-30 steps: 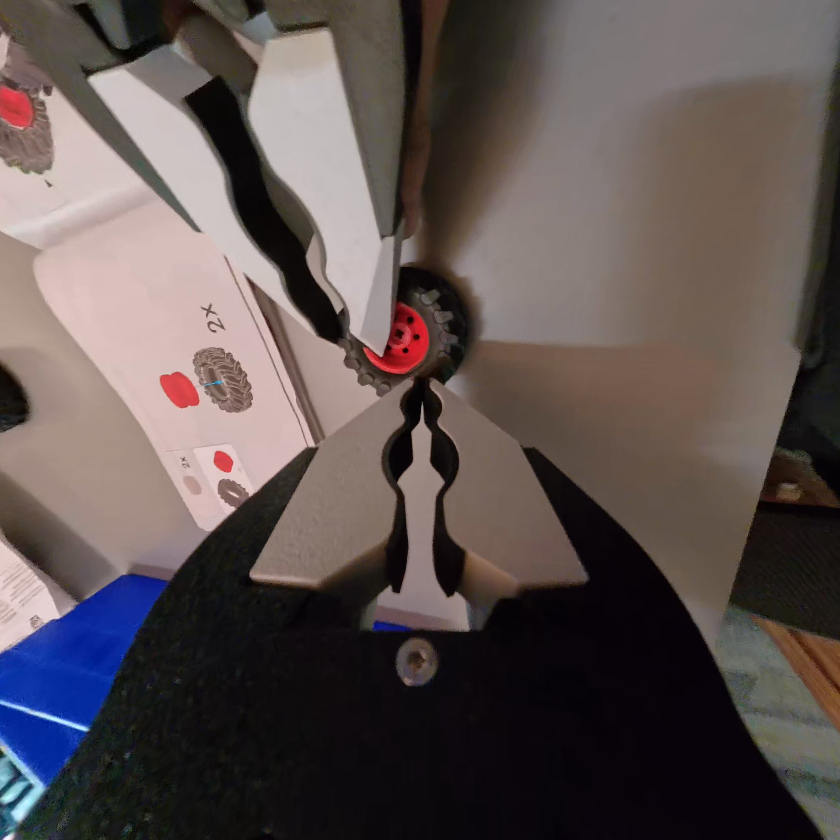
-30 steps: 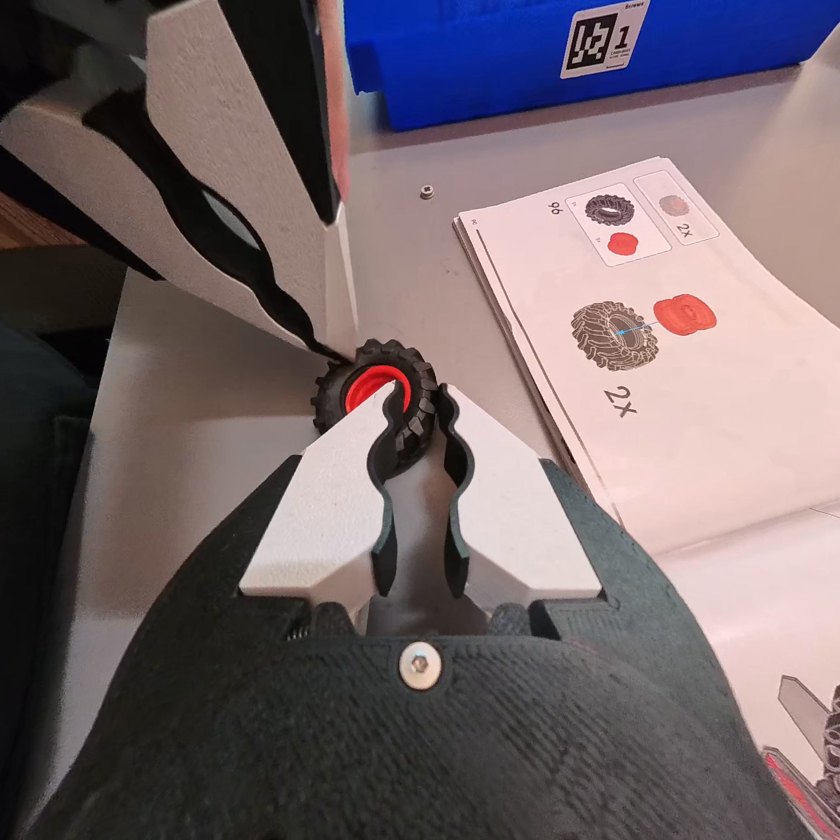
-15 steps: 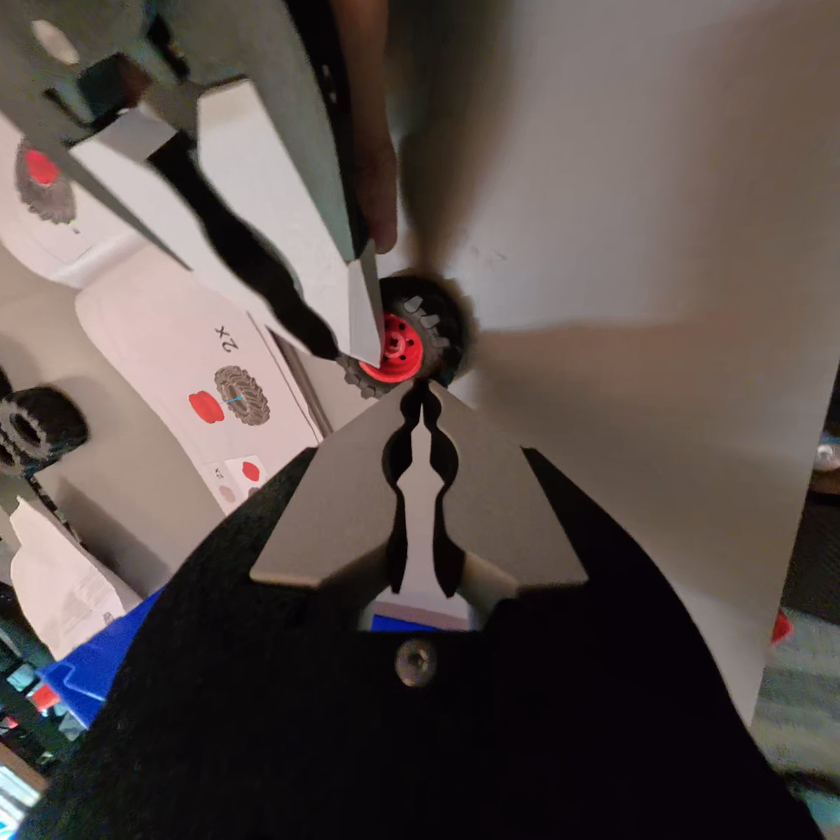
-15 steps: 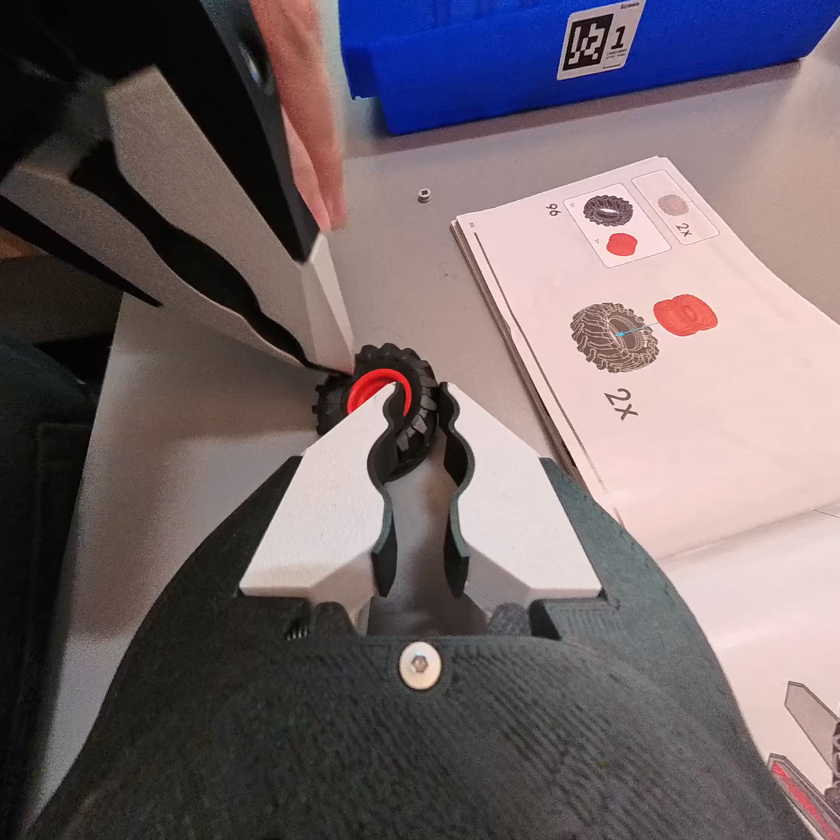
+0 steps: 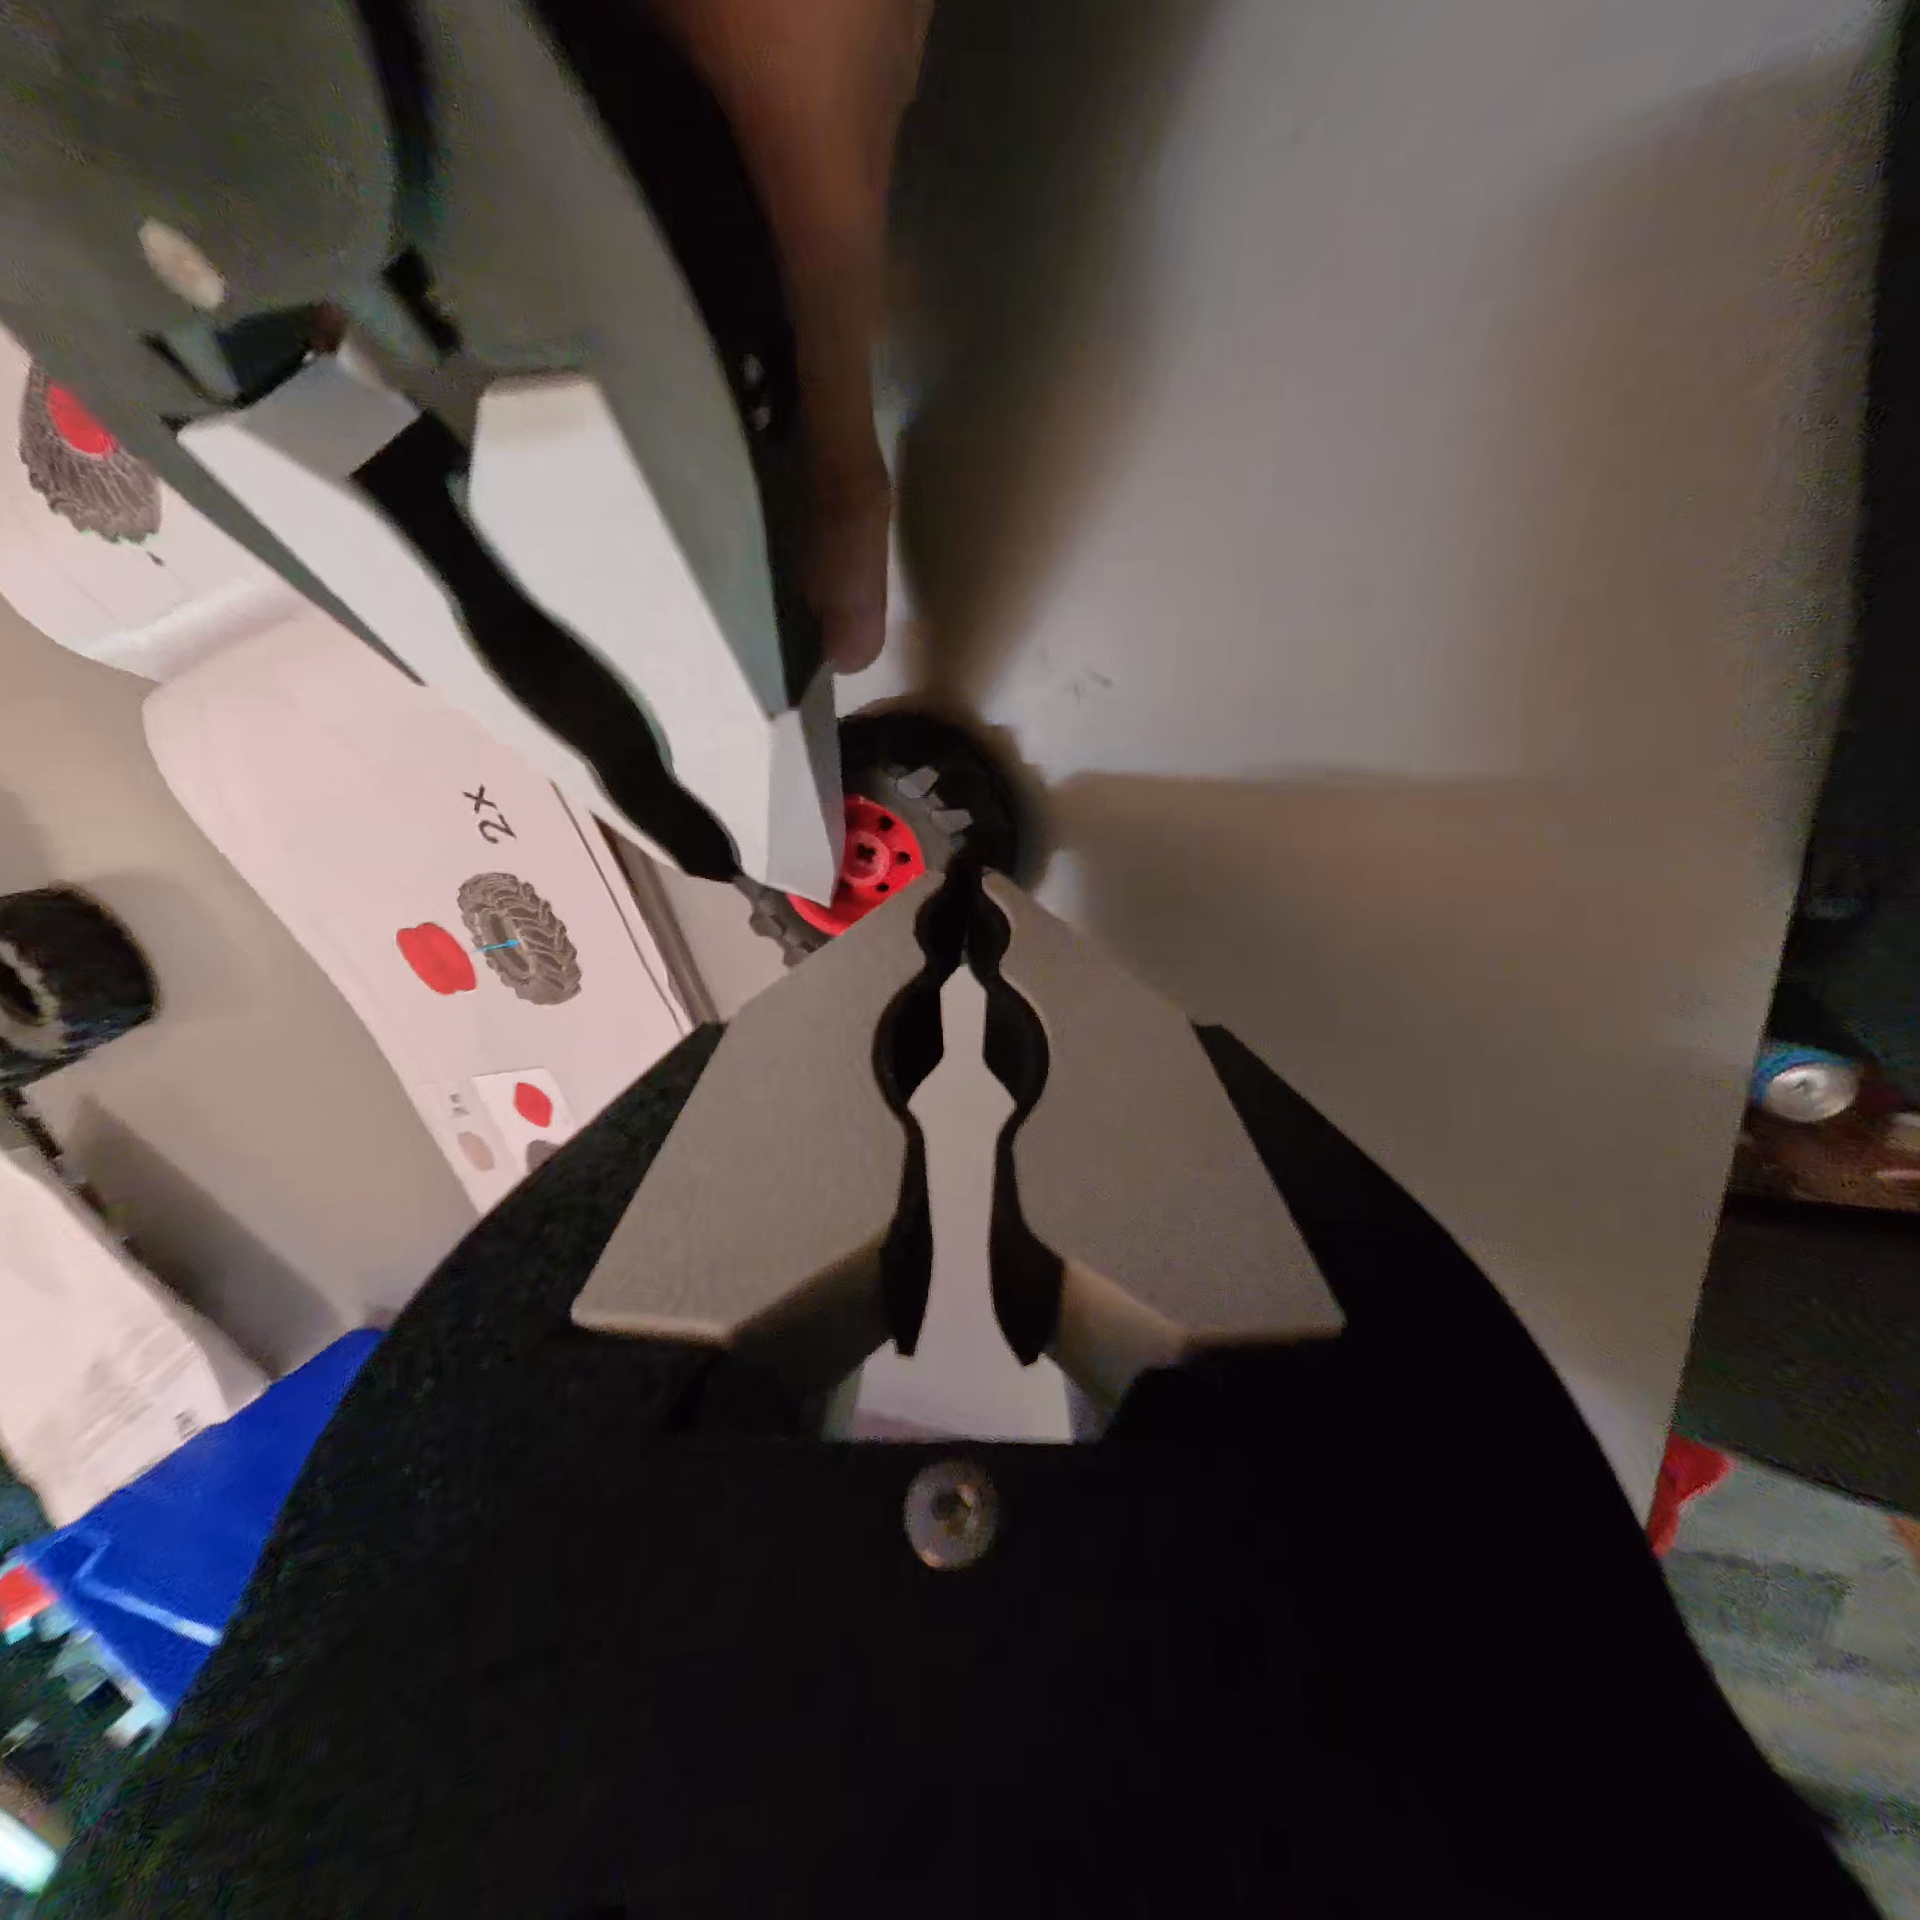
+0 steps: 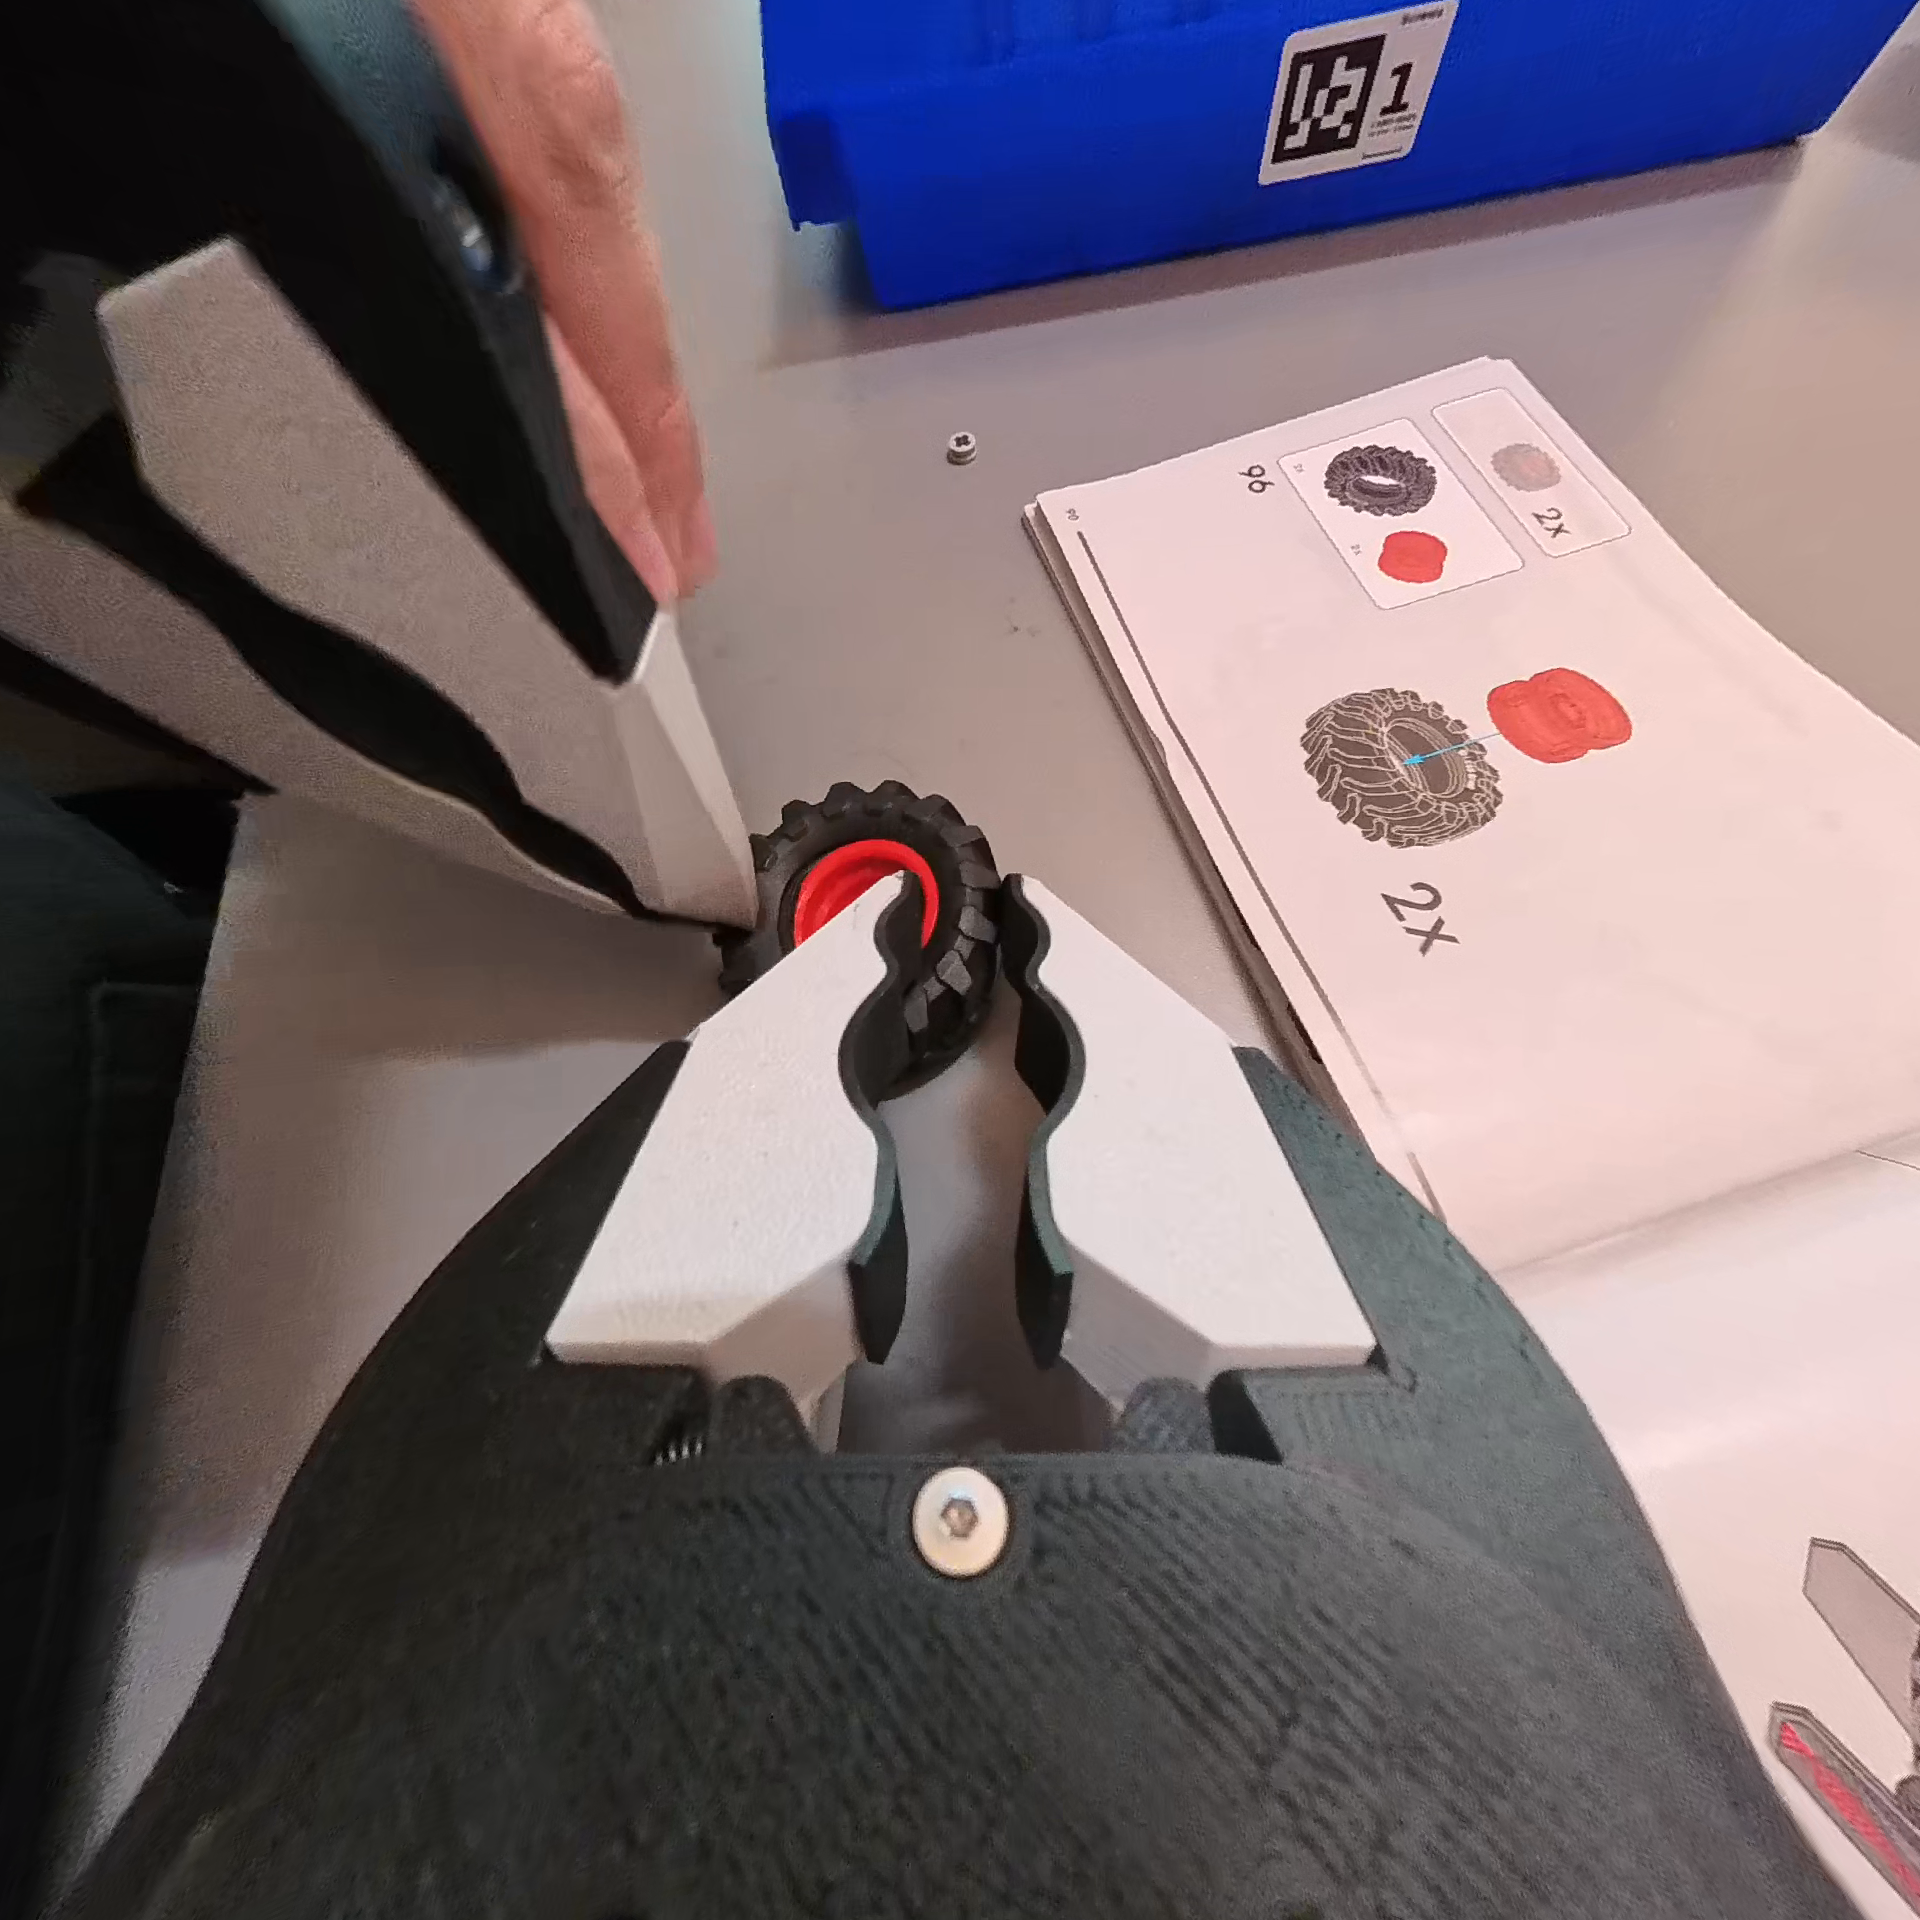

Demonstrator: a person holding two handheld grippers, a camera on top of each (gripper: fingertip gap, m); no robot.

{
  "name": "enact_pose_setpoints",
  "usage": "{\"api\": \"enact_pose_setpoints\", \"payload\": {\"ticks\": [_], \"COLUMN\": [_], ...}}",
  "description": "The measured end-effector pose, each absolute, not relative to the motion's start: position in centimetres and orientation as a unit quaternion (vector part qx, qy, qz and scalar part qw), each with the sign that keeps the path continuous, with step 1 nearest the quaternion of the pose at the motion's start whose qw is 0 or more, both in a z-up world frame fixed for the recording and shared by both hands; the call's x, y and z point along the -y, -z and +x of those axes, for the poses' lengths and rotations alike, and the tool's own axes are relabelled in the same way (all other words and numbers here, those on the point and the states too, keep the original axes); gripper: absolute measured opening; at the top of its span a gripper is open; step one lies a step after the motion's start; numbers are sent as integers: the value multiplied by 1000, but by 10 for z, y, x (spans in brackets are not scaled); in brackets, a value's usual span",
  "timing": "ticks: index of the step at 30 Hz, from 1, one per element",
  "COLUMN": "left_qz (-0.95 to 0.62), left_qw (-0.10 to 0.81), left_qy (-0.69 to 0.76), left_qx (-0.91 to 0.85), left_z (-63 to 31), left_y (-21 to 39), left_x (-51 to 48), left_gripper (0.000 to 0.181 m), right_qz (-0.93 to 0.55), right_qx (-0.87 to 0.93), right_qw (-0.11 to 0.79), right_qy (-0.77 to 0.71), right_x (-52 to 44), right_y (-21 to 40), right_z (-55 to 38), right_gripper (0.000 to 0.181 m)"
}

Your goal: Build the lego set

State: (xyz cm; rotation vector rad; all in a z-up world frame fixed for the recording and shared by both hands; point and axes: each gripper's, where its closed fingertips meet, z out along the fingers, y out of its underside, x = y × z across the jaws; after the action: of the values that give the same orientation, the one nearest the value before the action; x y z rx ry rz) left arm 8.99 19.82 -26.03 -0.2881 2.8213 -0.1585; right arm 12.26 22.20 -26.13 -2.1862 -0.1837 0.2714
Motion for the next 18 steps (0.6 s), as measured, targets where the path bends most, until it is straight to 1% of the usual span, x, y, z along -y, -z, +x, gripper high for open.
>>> {"api": "enact_pose_setpoints", "payload": {"ticks": [1,6,9,11,16,18], "left_qz": [-102,-99,-173,-180,-145,-131], "left_qw": [157,183,169,220,282,298], "left_qy": [44,1,71,92,55,48], "left_qx": [-981,-978,-968,-954,-947,-944], "left_z": [90,95,95,103,106,107], "left_y": [262,271,265,257,261,261], "left_x": [-198,-198,-198,-203,-205,-205], "left_gripper": [0,0,0,0,0,0], "right_qz": [-884,-884,-884,-885,-877,-868], "right_qx": [72,63,63,49,46,79], "right_qw": [449,447,447,444,453,466], "right_qy": [-112,-121,-123,-129,-154,-154], "right_x": [-222,-223,-223,-223,-221,-213], "right_y": [261,262,261,262,256,244], "right_z": [123,123,123,124,122,121], "right_gripper": [15,14,14,15,16,22]}}
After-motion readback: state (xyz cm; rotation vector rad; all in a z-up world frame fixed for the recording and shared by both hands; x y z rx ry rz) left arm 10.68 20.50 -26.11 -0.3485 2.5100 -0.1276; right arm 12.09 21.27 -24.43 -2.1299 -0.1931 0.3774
